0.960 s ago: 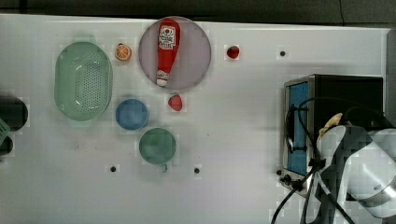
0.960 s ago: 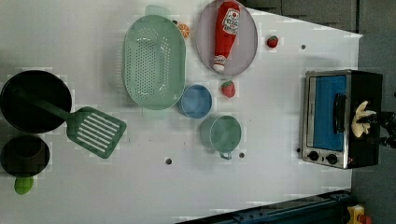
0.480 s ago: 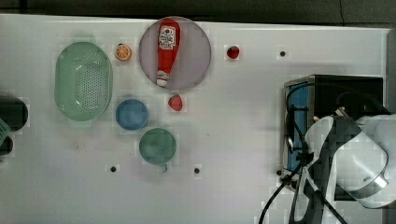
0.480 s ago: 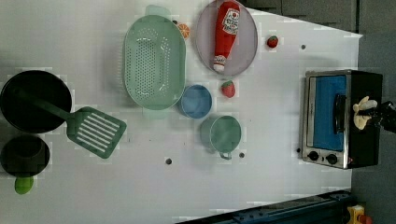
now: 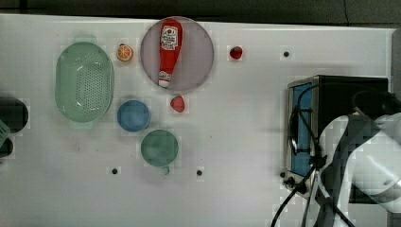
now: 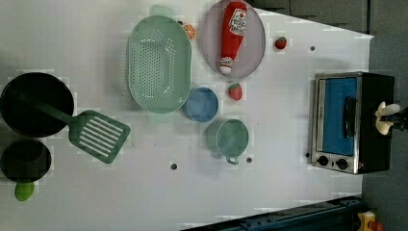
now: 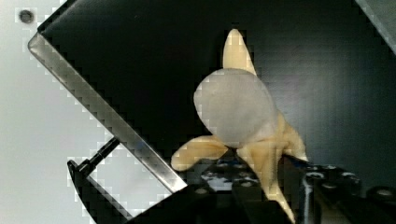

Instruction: Pick banana from oven and place on table.

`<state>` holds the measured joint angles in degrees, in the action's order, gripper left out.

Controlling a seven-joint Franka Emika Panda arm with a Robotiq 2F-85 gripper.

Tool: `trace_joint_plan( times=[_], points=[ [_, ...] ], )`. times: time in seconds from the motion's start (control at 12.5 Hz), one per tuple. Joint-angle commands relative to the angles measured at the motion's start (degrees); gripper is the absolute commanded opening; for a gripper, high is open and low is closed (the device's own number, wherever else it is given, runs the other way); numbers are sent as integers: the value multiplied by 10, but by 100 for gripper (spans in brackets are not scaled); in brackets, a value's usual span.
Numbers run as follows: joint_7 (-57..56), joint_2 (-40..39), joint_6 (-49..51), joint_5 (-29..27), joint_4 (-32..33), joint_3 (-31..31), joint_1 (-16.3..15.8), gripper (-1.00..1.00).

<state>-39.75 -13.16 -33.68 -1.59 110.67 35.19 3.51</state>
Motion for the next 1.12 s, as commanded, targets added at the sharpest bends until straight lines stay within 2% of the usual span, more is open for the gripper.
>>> trace_joint_plan(
  times=[0.08,0.32,0.48,0.8,1.12],
  points=[
    [-7,67,113,35,-121,-5,-28,-57],
    [26,119,304,39,-185,-50,-54,-57],
    [118,151,366,39,-186,-105,-68,-57],
    [295,183,369,38,-148,-220,-75,-57],
    [416,186,315,38,-59,-276,-75,-57]
  ],
)
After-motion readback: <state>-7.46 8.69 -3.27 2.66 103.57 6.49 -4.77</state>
